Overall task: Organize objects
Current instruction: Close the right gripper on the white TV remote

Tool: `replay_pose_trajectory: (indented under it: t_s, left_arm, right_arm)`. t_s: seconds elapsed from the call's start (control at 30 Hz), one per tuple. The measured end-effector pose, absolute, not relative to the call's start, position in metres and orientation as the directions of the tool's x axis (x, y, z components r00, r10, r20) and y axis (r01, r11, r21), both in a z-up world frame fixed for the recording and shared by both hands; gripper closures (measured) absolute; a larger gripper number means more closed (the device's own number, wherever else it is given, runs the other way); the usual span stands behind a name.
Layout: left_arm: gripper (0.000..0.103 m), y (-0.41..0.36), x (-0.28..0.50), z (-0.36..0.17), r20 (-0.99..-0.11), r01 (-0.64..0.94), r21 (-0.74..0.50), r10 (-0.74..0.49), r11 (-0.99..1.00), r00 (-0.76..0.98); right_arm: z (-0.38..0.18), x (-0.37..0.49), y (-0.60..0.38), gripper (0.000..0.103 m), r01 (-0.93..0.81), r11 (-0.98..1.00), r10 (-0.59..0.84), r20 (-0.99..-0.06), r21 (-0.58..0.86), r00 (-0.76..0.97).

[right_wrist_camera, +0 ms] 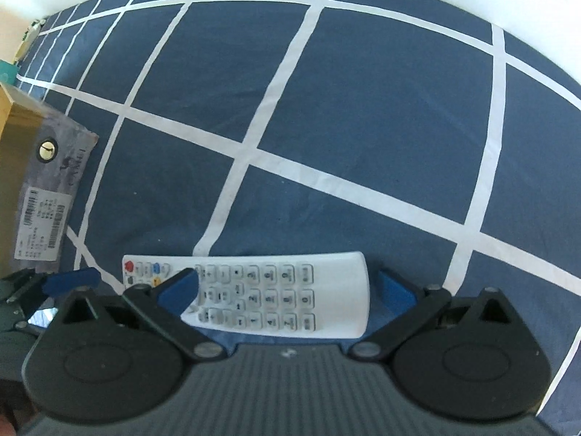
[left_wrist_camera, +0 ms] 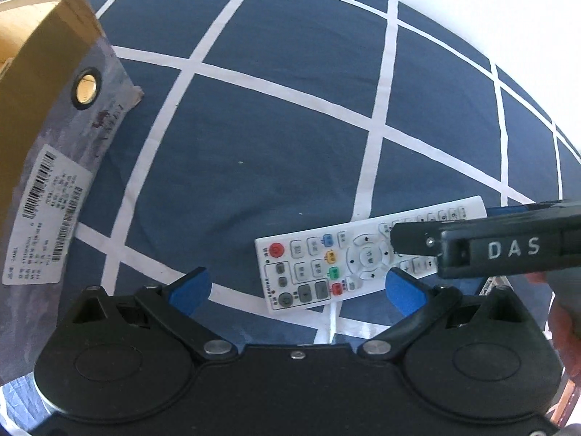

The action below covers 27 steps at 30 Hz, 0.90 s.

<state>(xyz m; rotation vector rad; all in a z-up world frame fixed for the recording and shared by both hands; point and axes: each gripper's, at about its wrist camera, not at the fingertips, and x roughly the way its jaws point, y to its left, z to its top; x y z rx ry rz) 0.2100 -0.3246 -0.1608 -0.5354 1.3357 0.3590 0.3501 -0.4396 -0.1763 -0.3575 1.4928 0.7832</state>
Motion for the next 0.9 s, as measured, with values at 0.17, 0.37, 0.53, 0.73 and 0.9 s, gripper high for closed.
replay_pose_trajectory:
  t_s: [0.17,0.37,0.53,0.73,0.9]
  left_arm:
    - [0.0,-0.325,0.213,-0.163,-0.975,-0.528,-0.175,-0.071,0.831,0.212]
    - [0.0,-0.325,0.215,-0.164,-0.969,-0.52,-0.204,-0.095,0.83,0.229]
    - [0.0,-0.324,0.219,-0.166,-0.965,-0.521,-0.226,-0.115,0.823,0.238]
    - [0.0,-0.325,0.221,-0.17,-0.961,-0.516,-0.245,-0.134,0.821,0.243]
    - [0.0,-0.325,0.223,-0.171,-0.962,-0.503,-0.233,-0.123,0.833,0.242]
  right_arm:
    - [-0.176,0.347,-0.438,0.003,-0.656,0.723,0.217,-0.973,0.215,-0.079]
    - [-0.175,0.343,-0.441,0.008,-0.63,0.746,0.225,-0.972,0.214,-0.064]
    - [-0.173,0.343,-0.439,0.009,-0.64,0.738,0.223,-0.972,0.214,-0.068]
    - [-0.171,0.345,-0.444,0.009,-0.635,0.742,0.211,-0.974,0.216,-0.084]
    - [-0.171,0.344,-0.442,0.009,-0.626,0.751,0.201,-0.975,0.212,-0.09]
